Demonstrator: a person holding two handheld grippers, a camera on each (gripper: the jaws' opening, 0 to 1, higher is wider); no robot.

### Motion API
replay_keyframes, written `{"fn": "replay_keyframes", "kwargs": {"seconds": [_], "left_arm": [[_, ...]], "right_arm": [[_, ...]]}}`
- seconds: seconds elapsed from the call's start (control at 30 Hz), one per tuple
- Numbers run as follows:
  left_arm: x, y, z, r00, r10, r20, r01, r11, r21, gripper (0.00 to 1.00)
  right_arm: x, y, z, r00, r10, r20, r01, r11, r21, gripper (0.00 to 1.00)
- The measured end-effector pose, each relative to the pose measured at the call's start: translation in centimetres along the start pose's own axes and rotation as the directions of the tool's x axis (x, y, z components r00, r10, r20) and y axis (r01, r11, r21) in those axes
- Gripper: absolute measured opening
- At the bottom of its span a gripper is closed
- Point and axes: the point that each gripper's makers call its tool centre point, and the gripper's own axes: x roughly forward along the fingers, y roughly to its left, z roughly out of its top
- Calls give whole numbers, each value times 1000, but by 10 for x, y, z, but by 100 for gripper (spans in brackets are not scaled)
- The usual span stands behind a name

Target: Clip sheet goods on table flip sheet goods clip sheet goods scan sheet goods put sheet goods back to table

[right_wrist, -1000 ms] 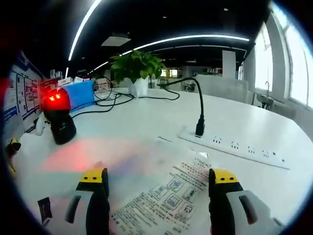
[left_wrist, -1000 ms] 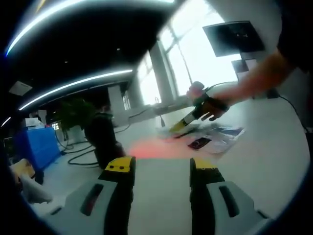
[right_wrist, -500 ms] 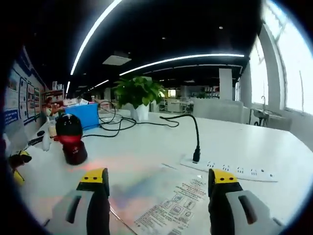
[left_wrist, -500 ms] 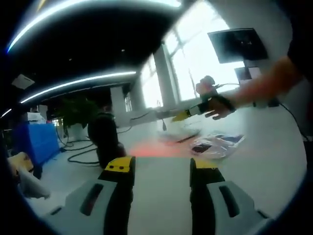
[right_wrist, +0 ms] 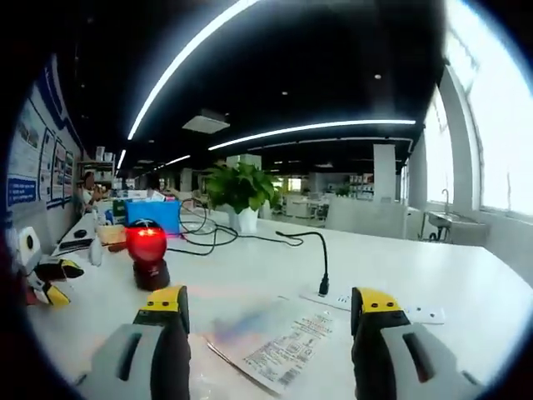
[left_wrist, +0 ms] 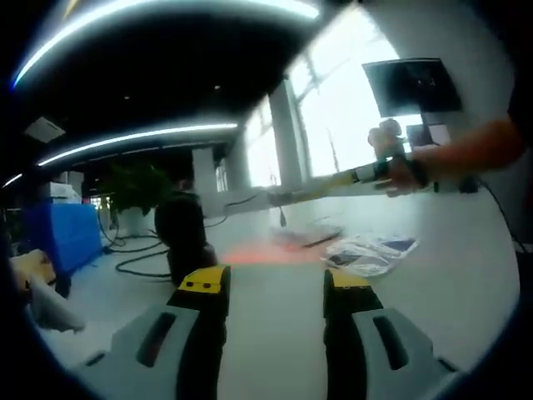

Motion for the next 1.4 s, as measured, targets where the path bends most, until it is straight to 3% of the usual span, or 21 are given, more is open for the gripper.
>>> {"fn": "replay_keyframes", "kwargs": {"seconds": [0.13, 0.27, 0.4, 0.6, 0.73, 0.97, 1.23, 1.27, 1.4], "left_arm": [[0, 0, 0, 1000, -2, 1, 2, 1000, -1, 37], [0, 0, 1, 1000, -5, 3, 5, 1000, -8, 37], [0, 1, 0, 1000, -4, 2, 4, 1000, -15, 37], [2, 1, 1, 1000, -7, 2, 7, 1000, -18, 37], [0, 0, 3, 1000, -10, 13, 10, 1000, -20, 37], [0, -2, 6, 1000, -15, 21, 16, 999, -32, 37], [0, -3, 7, 1000, -15, 23, 16, 1000, -18, 38], [0, -2, 7, 1000, -14, 23, 14, 1000, -20, 38], [-2, 2, 9, 999, -13, 38, 16, 997, -74, 37]], "right_arm": [[-18, -2, 9, 999, -6, 42, 5, 1000, 23, 73], [-38, -7, 13, 998, -43, 53, 45, 999, -21, 66], [-59, -8, 14, 996, -50, 76, 51, 999, -16, 68], [-84, -19, 3, 995, -65, 76, 64, 998, 14, 68], [-98, -22, 0, 990, -81, 117, 71, 993, 89, 67], [-125, -15, -12, 987, -96, 131, 90, 995, 53, 67], [-146, -19, -15, 982, -134, 136, 124, 989, 77, 66], [-152, -11, -15, 980, -135, 144, 124, 989, 80, 66], [-167, -5, -21, 979, -126, 157, 121, 992, 45, 66]]}}
